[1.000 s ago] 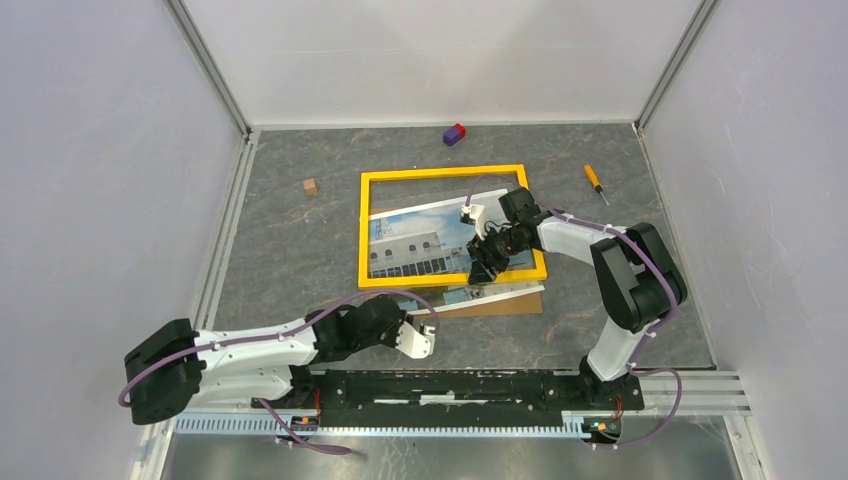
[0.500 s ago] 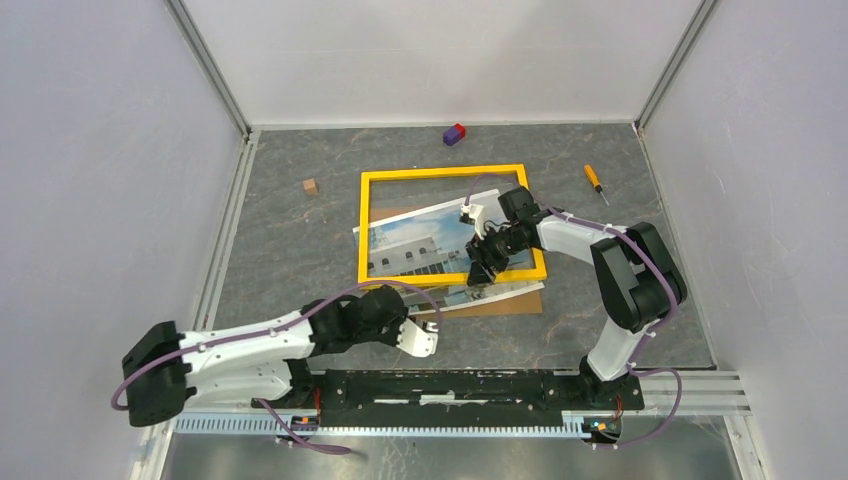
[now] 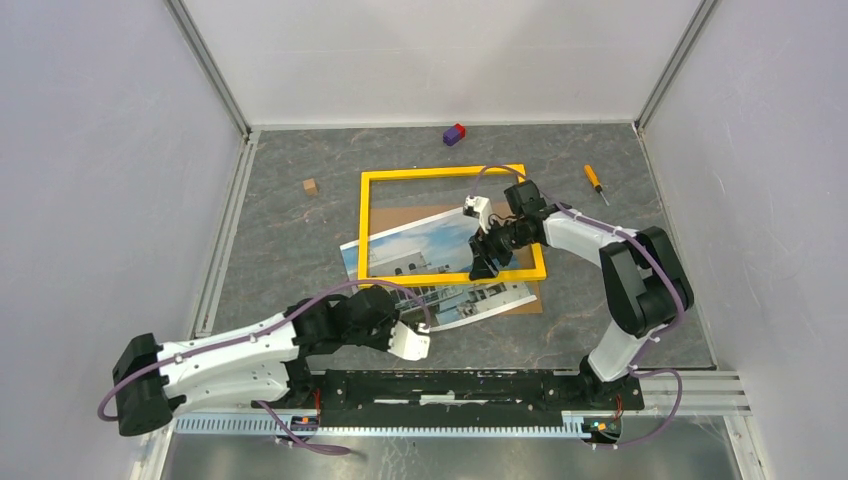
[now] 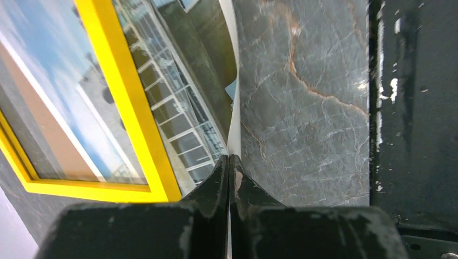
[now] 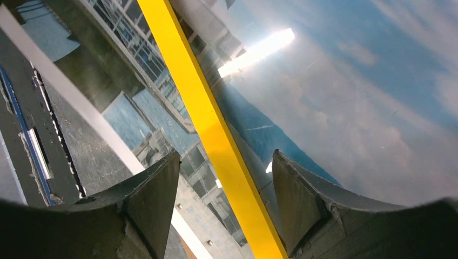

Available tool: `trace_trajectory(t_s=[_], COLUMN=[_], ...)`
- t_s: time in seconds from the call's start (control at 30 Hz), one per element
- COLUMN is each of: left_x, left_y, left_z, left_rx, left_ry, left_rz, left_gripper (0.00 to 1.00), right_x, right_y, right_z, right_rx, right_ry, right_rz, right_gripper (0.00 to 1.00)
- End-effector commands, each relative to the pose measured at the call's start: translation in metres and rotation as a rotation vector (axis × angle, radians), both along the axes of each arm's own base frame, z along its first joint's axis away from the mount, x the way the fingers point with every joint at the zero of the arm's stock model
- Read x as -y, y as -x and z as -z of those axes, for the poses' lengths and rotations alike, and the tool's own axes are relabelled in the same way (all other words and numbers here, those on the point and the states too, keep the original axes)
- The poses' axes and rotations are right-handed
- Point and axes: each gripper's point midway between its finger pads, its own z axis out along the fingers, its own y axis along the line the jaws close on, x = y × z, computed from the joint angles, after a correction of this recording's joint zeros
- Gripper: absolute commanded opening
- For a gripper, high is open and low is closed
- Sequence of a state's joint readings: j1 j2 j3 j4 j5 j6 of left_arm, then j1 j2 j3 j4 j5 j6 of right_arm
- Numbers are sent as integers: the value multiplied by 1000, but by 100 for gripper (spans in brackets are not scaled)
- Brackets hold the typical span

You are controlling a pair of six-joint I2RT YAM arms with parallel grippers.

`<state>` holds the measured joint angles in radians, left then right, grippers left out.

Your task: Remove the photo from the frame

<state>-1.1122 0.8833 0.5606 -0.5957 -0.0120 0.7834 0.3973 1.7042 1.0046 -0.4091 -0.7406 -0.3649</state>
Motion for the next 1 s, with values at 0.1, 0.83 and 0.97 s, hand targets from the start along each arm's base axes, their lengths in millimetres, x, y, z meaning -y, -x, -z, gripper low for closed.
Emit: trace_trajectory(t_s=[0.1,0.83,0.97], left_x=[2,21,28], left_y=[-29,-21,-33], left_z=[20,32,21], left_rx=[53,174,248], left_ry=[-65,-98,-75], left_rz=[-216,-188,-239], left_gripper=[22,57,56], right_x=[-2,-2,-2], right_y=[3,1,0], right_z=[9,12,11], right_rx=[-26,-26,-24], right_ry=[-6,0,-1], right_rz=[-16,-12,-8], right_gripper=[69,69,69])
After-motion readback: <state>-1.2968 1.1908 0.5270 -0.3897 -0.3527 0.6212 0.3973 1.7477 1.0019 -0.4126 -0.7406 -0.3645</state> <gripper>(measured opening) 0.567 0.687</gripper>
